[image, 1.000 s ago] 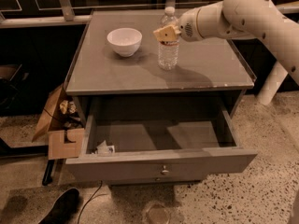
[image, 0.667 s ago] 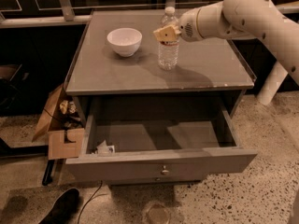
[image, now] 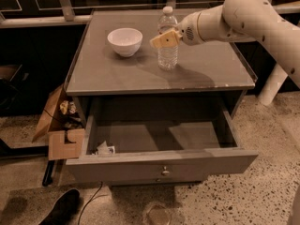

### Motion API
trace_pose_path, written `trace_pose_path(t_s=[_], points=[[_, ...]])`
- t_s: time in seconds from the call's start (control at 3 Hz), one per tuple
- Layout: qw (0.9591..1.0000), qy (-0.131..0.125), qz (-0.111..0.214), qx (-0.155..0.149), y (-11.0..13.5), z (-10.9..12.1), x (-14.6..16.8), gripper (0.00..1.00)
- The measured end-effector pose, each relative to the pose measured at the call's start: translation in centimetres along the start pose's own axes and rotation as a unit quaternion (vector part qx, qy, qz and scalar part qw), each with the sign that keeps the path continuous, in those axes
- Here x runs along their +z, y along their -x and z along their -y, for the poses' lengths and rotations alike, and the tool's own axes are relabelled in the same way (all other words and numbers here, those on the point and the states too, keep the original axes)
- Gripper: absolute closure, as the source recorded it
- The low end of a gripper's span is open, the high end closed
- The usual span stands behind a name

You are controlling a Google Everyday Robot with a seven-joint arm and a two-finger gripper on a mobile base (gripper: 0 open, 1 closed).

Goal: Pick water bottle from top drawer and place on counter

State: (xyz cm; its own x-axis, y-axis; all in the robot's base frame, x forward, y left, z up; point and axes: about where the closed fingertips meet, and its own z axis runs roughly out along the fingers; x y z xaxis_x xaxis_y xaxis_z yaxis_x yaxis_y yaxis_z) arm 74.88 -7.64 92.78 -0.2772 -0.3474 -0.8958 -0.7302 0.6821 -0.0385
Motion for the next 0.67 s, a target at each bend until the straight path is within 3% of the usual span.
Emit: trace_pose_path(t_s=[0.33,0.67], points=[[1.0000,0.000,0.000,0.000,0.00,0.00,0.01,0.00],[1.0000,0.000,0.000,0.000,0.00,0.00,0.01,0.00]])
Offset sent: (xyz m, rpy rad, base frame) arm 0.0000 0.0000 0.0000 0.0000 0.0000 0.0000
